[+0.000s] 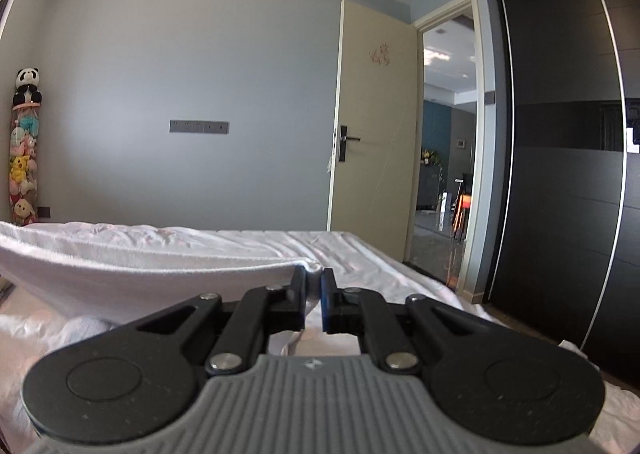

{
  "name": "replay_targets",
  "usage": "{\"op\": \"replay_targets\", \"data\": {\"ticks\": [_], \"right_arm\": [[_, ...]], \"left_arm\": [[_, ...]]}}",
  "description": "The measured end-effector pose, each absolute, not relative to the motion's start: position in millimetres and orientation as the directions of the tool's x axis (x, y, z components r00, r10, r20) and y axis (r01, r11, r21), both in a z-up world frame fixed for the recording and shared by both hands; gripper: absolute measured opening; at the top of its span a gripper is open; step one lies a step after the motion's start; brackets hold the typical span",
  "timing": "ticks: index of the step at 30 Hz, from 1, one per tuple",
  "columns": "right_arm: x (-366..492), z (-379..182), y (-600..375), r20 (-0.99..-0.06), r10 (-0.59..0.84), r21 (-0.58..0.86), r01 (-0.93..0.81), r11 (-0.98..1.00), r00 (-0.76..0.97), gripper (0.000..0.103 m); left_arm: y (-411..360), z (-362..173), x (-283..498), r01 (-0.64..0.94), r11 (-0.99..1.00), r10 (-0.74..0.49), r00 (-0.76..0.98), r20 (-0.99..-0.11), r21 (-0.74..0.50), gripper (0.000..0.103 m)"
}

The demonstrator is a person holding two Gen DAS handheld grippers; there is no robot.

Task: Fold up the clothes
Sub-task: 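Lift the folded white top off the bed with both grippers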

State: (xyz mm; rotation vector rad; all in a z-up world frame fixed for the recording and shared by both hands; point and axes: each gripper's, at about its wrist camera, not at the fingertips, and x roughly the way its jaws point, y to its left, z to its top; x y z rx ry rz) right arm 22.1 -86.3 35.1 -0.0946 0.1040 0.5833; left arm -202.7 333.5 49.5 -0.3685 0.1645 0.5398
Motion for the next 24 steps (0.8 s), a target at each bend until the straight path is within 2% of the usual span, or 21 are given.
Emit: {"op": "replay_targets", "data": {"ticks": [9,13,24], "right_arm": [[-16.6,44.7,-119.5,-0.073,0.545,-0.053,-0.549,0.834,0.835,0.008],[-21.0,51.4,-123.3,-0.052,0.55,-0.063,-0.553,0.831,0.833,0.008],[26.1,26.7,-95.0,-0.167,0.539,-0.085,-0.557,0.826,0.826,0.008]], "left_arm": [[313.7,55.2,-243.9,-0.496,0.808,0.467,0.868,-0.167,-0.318,0.004],[316.9,55.7,-253.9,-0.491,0.804,0.466,0.871,-0.158,-0.336,0.004],[341.0,38.0,-199.3,-0.538,0.812,0.474,0.834,-0.283,-0.225,0.004]]}}
